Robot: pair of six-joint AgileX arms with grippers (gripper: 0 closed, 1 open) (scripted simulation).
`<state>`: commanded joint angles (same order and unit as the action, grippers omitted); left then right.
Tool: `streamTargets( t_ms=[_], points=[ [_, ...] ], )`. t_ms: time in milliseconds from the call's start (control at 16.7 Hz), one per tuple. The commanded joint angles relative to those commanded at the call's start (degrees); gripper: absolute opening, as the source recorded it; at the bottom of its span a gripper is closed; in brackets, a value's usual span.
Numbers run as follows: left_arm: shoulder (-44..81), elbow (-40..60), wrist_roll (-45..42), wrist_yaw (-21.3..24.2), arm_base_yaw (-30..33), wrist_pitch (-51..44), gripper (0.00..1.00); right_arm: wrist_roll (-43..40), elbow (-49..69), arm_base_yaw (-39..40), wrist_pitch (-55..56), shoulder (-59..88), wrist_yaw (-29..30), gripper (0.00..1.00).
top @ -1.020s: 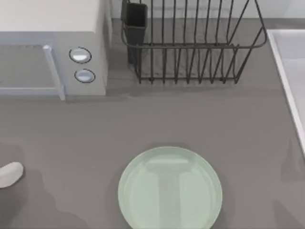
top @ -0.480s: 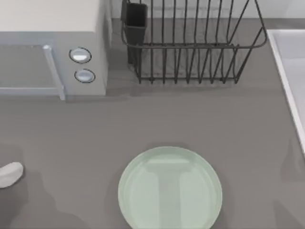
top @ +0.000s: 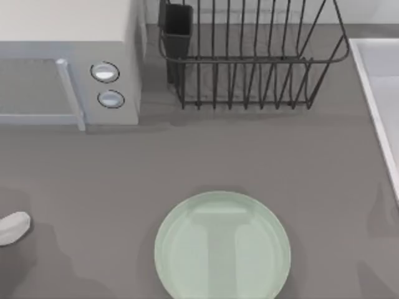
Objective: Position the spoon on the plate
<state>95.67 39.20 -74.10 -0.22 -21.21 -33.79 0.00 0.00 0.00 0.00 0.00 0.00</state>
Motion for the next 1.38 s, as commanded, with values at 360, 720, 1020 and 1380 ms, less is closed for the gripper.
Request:
streamTargets(
  t_ms=[360, 720, 1020, 1380],
  points=[
    [-5.2, 4.0, 1.5, 0.4, 0.0, -7.7, 0.00, 0.0, 0.0, 0.0, 0.0, 0.0, 0.0, 1.00],
    [-10.0, 13.0, 1.4, 0.7, 0.4, -24.7, 0.00, 0.0, 0.0, 0.0, 0.0, 0.0, 0.0, 1.00],
    [-13.7, 17.9, 1.9, 0.5, 0.4, -31.2, 0.00, 0.0, 0.0, 0.0, 0.0, 0.0, 0.0, 1.00],
    [-13.2, 17.8, 3.1, 0.4, 0.5, -30.9, 0.00, 0.0, 0.0, 0.0, 0.0, 0.0, 0.0, 1.00]
  ],
)
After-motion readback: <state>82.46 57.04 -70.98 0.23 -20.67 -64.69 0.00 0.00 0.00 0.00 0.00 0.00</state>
